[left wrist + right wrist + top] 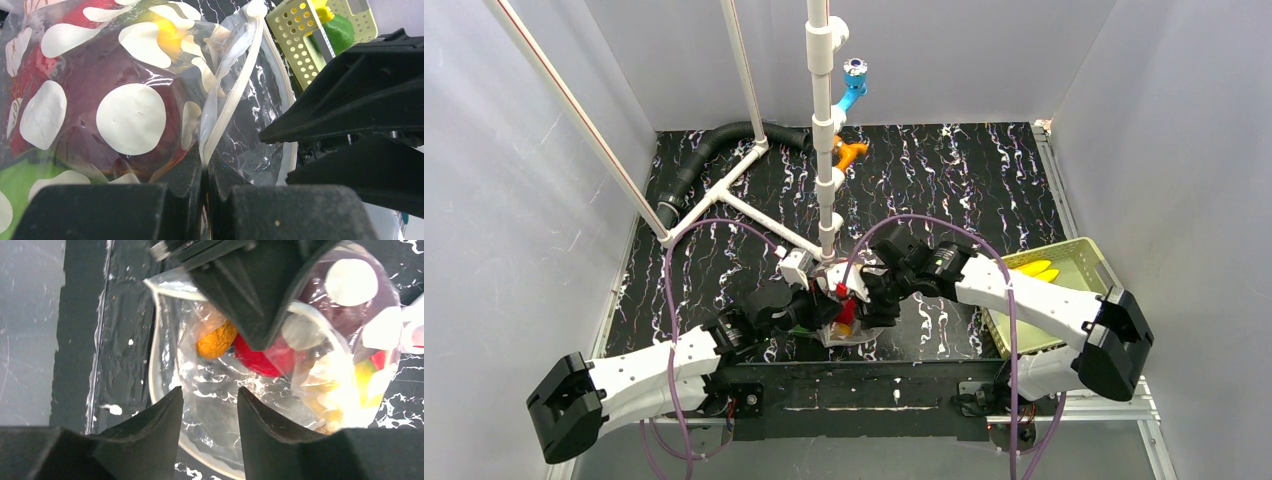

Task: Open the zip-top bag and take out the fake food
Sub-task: Pick up the fake fruit from the zipper food storage bag.

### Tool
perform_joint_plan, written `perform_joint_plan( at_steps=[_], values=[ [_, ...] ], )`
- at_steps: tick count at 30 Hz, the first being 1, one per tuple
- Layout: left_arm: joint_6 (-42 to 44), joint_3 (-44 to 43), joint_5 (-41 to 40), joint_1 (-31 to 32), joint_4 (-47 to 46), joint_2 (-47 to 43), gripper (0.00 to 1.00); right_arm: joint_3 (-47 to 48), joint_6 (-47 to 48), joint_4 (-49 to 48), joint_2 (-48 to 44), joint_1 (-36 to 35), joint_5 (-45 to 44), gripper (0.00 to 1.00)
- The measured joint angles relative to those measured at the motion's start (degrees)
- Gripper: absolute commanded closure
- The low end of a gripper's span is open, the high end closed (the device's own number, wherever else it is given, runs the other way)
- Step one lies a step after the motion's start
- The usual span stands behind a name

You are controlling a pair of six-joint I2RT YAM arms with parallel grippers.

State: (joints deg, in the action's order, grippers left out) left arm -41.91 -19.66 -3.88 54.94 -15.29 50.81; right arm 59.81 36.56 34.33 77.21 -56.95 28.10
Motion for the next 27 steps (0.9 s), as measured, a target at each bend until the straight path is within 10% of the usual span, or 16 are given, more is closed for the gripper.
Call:
perform_joint_plan(
  at_steps=[11, 20, 27],
  values=[
    [-0.2, 0.0, 0.0, 0.0, 0.3, -2.4, 1.0, -1.1, -13.0, -10.8, 3.7, 1.2, -1.6, 0.56],
    [0.4, 0.0, -0.2, 0.0, 3.3, -5.6, 0.37, -3.5, -17.8, -15.1, 6.9, 1.5, -2.0, 0.54],
    [2.6, -1.9, -1.9, 0.0, 13.4, -14.4, 0.29, -4.6, -20.6, -16.8, 6.9, 3.3, -0.4, 0.51]
  ],
)
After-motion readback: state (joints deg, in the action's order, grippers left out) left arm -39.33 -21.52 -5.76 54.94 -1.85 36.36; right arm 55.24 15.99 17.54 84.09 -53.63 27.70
